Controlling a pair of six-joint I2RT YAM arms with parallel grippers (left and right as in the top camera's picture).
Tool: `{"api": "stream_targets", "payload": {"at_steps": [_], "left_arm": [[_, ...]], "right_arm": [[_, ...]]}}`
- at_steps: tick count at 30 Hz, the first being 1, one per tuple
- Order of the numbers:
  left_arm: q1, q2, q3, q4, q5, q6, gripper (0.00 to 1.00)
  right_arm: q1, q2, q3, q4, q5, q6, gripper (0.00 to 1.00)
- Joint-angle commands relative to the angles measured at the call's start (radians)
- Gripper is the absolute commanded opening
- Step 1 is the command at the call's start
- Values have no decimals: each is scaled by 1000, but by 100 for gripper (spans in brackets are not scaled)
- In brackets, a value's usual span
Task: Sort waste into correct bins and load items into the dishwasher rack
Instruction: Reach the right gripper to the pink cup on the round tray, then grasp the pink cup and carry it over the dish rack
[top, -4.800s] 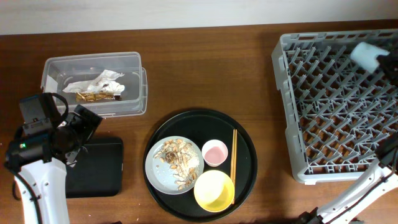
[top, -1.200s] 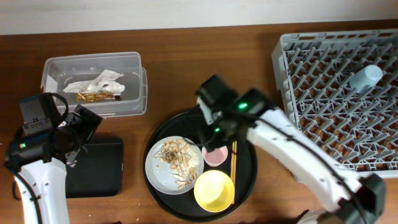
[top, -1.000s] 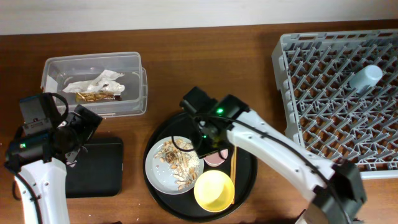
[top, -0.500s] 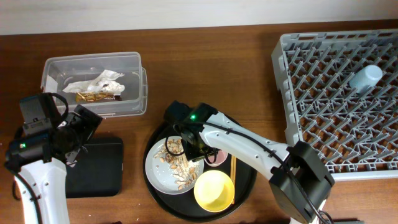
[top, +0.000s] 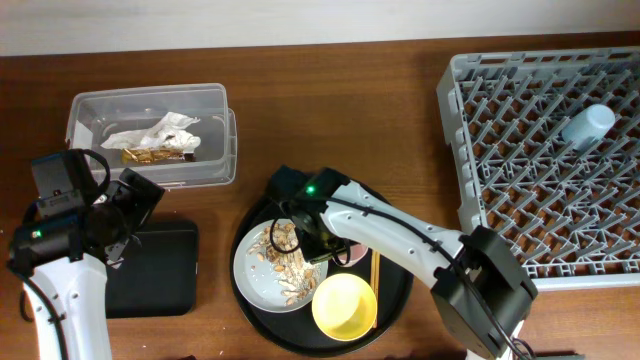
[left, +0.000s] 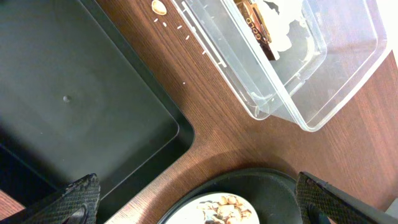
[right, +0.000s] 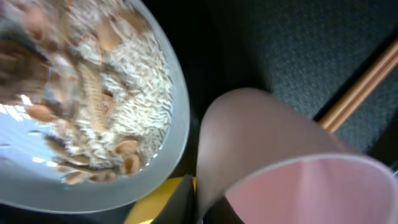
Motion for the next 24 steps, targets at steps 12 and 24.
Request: {"api": "stream_targets", "payload": {"at_steps": [12,24], "left_arm": [[5,0,-3,-1,7,-13,99],[5,0,-3,-1,7,-13,99]], "right_arm": [[-405,-7,840,-332,16,-333,4],[-1181,50,852,-190,-393,-476,4]]}}
